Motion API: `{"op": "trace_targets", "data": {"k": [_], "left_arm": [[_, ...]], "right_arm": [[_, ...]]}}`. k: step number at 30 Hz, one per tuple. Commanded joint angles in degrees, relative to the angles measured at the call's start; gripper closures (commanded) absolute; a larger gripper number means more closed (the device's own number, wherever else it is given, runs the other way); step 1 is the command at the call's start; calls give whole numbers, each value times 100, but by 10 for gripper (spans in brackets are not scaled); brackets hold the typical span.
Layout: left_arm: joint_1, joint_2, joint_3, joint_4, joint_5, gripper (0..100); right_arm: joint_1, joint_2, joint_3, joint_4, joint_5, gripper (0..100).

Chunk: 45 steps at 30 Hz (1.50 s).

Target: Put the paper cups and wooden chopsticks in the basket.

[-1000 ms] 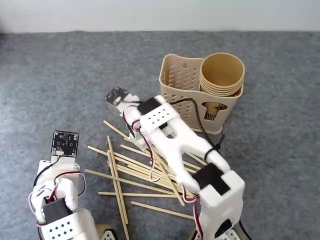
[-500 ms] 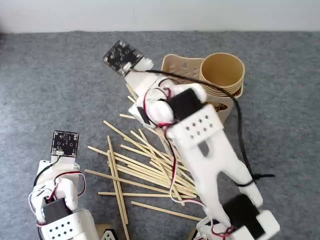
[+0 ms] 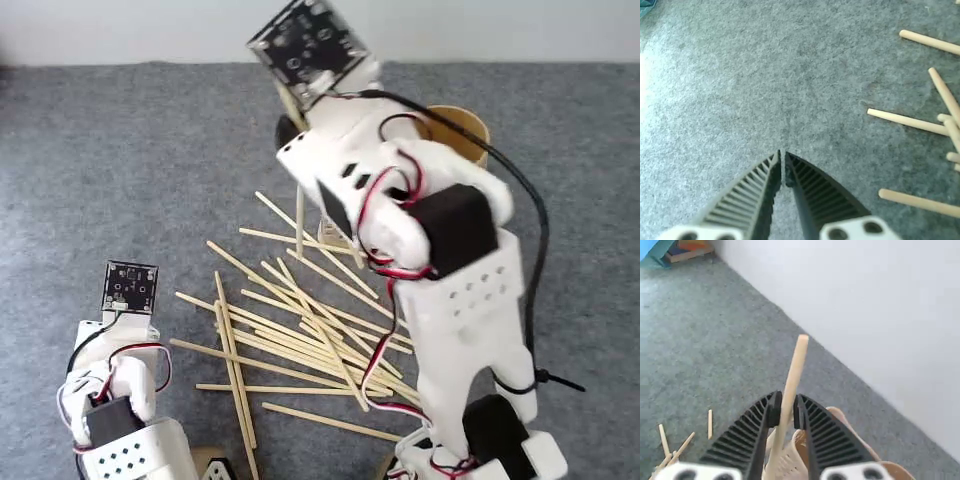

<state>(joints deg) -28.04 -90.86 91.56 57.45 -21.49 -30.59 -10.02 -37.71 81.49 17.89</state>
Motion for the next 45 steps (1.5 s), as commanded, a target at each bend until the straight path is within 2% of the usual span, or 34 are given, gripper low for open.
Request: {"op": "trace_targets", "data": {"k": [1,15,20,30,41,45], "left_arm": [[44,-53,-31,-105,-44,987],[44,-53,-31,-105,-44,987],[44,-53,-31,-105,-44,987],[44,-53,-31,-114,-44,987],[44,-53,-31,-105,-44,987],[44,-53,-31,-105,-44,987]], "right_arm": [[215,-259,-554,-40,35,991],[954,-321,-695,-1886,35,991],[1147,-400,-695,-2255,35,991],[1138,-1024,-695,-2114,35,991],[1349,-233,-686,-1789,26,991],[1367,163,-686,-1789,-202,991]]}}
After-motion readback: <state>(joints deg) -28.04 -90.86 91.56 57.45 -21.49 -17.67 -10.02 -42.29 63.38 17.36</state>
